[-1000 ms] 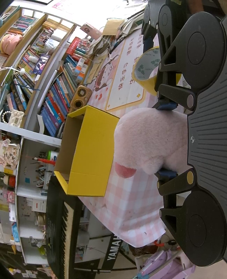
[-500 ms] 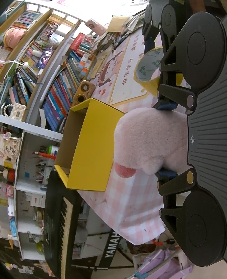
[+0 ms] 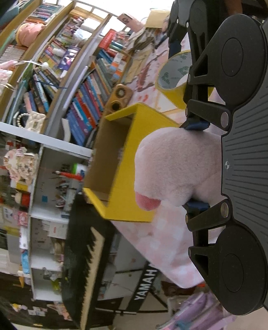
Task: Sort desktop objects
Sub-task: 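Carry the plush pig with the left tool while the right carries the tape roll to the yellow box, then release the plush pig into the box with the left tool while the right releases the tape roll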
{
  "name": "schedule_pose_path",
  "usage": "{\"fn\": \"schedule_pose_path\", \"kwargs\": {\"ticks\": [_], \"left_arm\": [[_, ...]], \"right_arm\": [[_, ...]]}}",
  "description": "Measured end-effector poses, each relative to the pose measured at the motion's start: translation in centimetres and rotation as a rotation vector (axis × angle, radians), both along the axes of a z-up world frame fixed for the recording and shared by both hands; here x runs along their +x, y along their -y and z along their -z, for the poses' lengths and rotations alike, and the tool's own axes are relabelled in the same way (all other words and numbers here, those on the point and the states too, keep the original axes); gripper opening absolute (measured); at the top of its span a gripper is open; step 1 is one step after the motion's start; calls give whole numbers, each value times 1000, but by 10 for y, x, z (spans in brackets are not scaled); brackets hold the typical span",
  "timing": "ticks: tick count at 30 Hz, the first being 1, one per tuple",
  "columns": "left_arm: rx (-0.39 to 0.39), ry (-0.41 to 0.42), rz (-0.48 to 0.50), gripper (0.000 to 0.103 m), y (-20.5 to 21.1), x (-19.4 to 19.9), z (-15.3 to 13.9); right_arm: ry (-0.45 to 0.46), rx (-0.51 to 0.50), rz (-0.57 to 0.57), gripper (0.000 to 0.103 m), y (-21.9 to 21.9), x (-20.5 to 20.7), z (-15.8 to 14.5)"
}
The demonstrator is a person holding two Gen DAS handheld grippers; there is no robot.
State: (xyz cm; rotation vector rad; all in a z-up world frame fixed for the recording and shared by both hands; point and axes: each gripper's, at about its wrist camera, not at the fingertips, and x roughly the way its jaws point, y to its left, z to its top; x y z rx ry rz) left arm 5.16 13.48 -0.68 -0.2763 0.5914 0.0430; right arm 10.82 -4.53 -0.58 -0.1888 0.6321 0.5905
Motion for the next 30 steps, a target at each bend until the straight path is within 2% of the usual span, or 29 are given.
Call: {"fn": "schedule_pose_path", "kwargs": {"ticks": [8, 14, 23, 30], "left_arm": [[43, 103, -29, 60, 1, 56, -29], [95, 127, -47, 60, 3, 102, -37], [194, 72, -57, 61, -1, 169, -28], [260, -39, -35, 61, 1, 217, -1]], "right_arm": [[109, 67, -36, 90, -3, 56, -37], [155, 82, -62, 90, -6, 103, -50], [206, 111, -57, 90, -16, 173, -61], [161, 107, -90, 90, -34, 213, -50]]}}
